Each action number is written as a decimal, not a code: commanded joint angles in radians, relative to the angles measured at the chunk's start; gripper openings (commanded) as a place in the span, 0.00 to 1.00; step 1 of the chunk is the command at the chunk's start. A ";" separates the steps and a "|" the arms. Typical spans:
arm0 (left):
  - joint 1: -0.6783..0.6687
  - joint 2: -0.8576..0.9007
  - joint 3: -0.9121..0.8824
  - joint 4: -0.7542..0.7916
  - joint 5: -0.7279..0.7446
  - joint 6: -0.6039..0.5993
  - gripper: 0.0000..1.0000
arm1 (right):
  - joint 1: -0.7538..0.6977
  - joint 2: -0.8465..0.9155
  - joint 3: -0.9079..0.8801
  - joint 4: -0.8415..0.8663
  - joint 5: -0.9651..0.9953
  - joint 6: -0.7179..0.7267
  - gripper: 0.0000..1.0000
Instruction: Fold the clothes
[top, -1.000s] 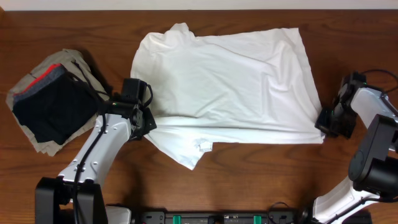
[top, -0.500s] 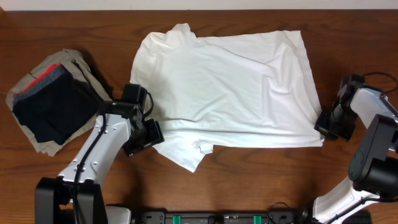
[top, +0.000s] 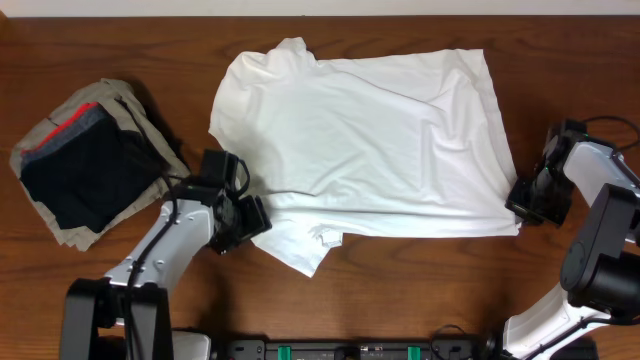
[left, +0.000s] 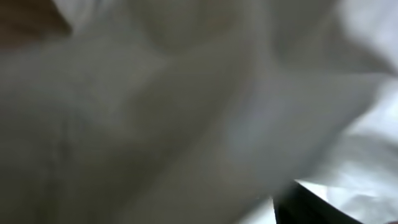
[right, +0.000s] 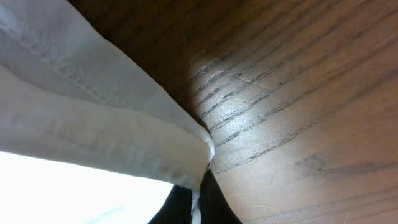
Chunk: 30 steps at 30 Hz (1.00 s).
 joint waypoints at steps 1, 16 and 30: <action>0.004 0.005 -0.006 0.025 0.005 -0.017 0.70 | -0.012 0.035 -0.024 0.019 0.005 0.017 0.01; -0.085 0.052 -0.034 0.165 -0.040 -0.154 0.19 | -0.012 0.035 -0.024 0.019 0.005 0.016 0.01; -0.079 -0.156 0.032 -0.098 0.140 0.019 0.06 | -0.011 -0.001 -0.024 0.026 -0.130 -0.063 0.01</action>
